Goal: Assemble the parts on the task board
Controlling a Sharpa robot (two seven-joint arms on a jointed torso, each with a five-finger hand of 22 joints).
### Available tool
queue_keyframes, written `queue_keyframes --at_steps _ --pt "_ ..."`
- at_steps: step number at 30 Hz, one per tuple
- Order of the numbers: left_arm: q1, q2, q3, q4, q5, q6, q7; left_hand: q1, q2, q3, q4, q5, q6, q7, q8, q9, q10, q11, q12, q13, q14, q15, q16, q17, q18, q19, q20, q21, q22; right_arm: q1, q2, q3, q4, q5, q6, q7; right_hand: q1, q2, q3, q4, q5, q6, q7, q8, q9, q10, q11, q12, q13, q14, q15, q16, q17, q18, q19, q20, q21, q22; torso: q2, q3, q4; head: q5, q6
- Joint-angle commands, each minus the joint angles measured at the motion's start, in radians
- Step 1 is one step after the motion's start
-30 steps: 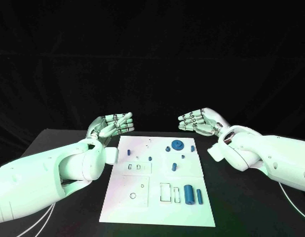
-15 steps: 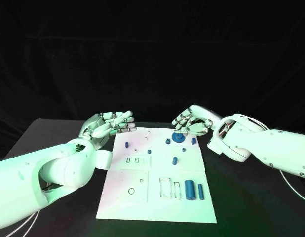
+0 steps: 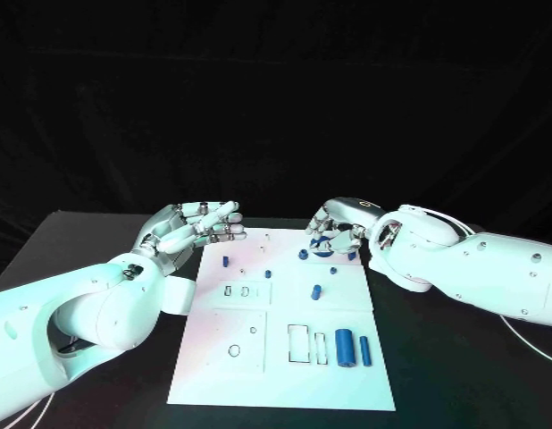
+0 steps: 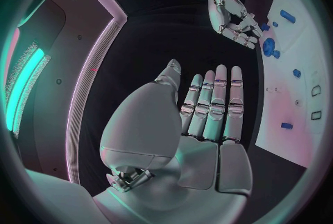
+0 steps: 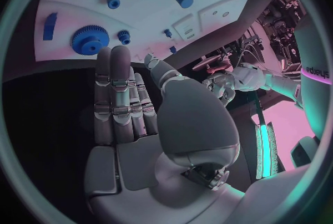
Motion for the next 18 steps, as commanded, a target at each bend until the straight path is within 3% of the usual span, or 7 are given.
queue_keyframes --at_steps 1,3,6,14,16,18 --pt "0.004 -0.003 0.001 0.011 -0.012 0.025 0.000 -0.001 0.008 -0.004 -0.005 0.000 0.001 -0.007 -0.005 -0.001 -0.003 0.000 -0.007 -0.001 0.009 -0.001 0.000 0.001 0.006 0.007 0.003 0.003 0.001 0.001 0.011 0.000 0.000 -0.149 0.042 -0.091 -0.001 -0.016 -0.002 0.019 0.004 -0.001 -0.012 -0.005 0.001 -0.003 -0.006 -0.006 0.004 0.019 -0.007 0.155 0.142 0.012 0.012 -0.005 0.032 0.027 0.011 -0.0010 0.0070 -0.006 0.004" --pt "0.004 -0.004 0.001 0.015 -0.012 0.025 0.000 -0.001 0.008 -0.004 -0.005 0.000 0.001 -0.007 -0.006 -0.001 -0.003 0.000 -0.007 -0.001 0.009 -0.001 0.000 0.001 0.006 0.007 0.003 0.003 0.001 0.001 0.016 0.000 -0.001 -0.168 0.049 -0.102 0.003 -0.021 -0.003 0.028 0.005 -0.001 -0.015 -0.005 0.001 -0.009 -0.006 -0.006 0.006 0.031 -0.008 0.267 0.250 0.012 0.023 -0.008 0.056 0.046 0.013 -0.0016 0.0088 -0.007 0.005" --pt "0.005 -0.007 0.001 0.020 -0.012 0.024 -0.001 -0.001 0.008 -0.005 -0.005 0.000 0.001 -0.007 -0.006 -0.001 -0.003 0.000 -0.008 -0.001 0.008 0.000 -0.001 0.001 0.006 0.007 0.003 0.003 0.001 0.001 0.025 0.000 -0.003 -0.193 0.059 -0.115 0.010 -0.027 -0.004 0.042 0.009 -0.001 -0.016 -0.006 0.002 -0.016 -0.007 -0.006 0.010 0.037 -0.009 0.426 0.419 -0.009 0.072 -0.008 0.182 0.201 0.017 -0.0028 0.0104 -0.009 0.005" --pt "0.006 -0.011 0.001 0.030 -0.012 0.022 -0.006 -0.002 0.008 -0.006 -0.005 0.000 0.001 -0.007 -0.007 -0.001 -0.004 0.000 -0.009 -0.001 0.007 0.000 -0.003 0.001 0.006 0.007 0.002 0.003 0.001 0.001 0.045 0.000 -0.016 -0.224 0.089 -0.132 0.030 -0.032 0.002 0.064 0.022 0.004 -0.019 -0.005 0.003 -0.027 -0.006 -0.004 0.019 0.040 -0.006 0.634 0.649 -0.041 0.137 -0.005 0.386 0.463 0.024 -0.0058 0.0131 -0.017 0.010" --pt "0.007 -0.012 0.001 0.032 -0.012 0.021 -0.007 -0.002 0.008 -0.006 -0.005 0.000 0.001 -0.007 -0.007 -0.001 -0.004 0.000 -0.010 -0.001 0.007 0.000 -0.003 0.001 0.006 0.008 0.002 0.003 0.001 0.001 0.048 0.000 -0.020 -0.230 0.098 -0.138 0.032 -0.033 0.008 0.069 0.031 0.007 -0.019 -0.005 0.003 -0.024 -0.008 -0.003 0.020 0.045 -0.007 0.680 0.704 -0.060 0.183 -0.004 0.484 0.592 0.026 -0.0061 0.0144 -0.019 0.011" --pt "0.007 -0.013 0.001 0.034 -0.012 0.021 -0.007 -0.002 0.008 -0.006 -0.005 0.000 0.001 -0.007 -0.007 -0.001 -0.004 0.000 -0.010 -0.001 0.007 0.000 -0.003 0.001 0.006 0.008 0.002 0.003 0.001 0.000 0.052 0.000 -0.024 -0.237 0.107 -0.144 0.034 -0.035 0.012 0.072 0.033 0.005 -0.022 -0.007 0.003 -0.021 -0.008 -0.003 0.022 0.049 -0.008 0.712 0.746 -0.068 0.201 -0.004 0.528 0.650 0.027 -0.0067 0.0162 -0.020 0.010"
